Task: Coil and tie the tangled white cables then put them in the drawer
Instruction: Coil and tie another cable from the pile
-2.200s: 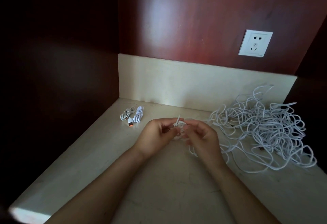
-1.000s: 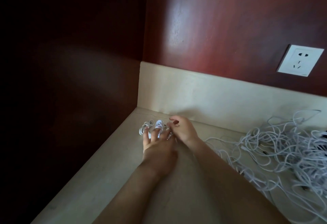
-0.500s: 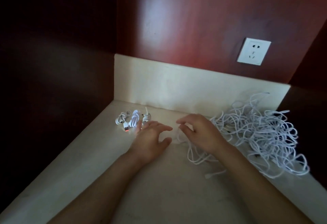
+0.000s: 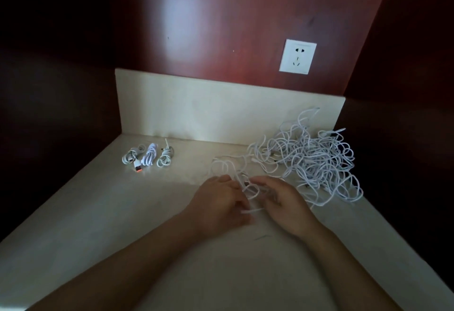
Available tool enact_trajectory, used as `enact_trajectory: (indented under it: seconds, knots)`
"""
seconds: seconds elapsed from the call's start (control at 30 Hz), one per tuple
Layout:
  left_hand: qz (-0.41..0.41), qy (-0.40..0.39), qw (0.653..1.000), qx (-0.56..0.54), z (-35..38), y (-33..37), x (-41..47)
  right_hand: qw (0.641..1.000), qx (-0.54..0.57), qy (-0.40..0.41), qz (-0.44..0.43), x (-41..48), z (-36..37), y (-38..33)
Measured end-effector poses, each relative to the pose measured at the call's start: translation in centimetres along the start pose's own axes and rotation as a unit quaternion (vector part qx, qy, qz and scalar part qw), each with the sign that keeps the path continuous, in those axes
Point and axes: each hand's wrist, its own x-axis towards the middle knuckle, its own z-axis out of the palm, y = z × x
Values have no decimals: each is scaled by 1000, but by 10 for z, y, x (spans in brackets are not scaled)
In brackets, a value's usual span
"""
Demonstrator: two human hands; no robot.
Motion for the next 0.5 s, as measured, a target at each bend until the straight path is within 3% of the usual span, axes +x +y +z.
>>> enact_trajectory:
  seconds: [0.1, 0.17, 0.3, 0.5]
  knots:
    - [-7, 3, 999, 35, 7, 4, 5, 994, 98, -18, 42, -7, 0, 4]
    - [-9, 11, 1000, 2, 8, 5, 7, 990, 138, -13, 42, -10, -2, 2]
    - [-32, 97, 984, -146, 5, -6, 7, 995, 76, 63, -2, -9, -3, 4]
    - [-127, 241, 915, -296, -5, -15, 10, 988, 50, 132, -66, 20, -3, -12]
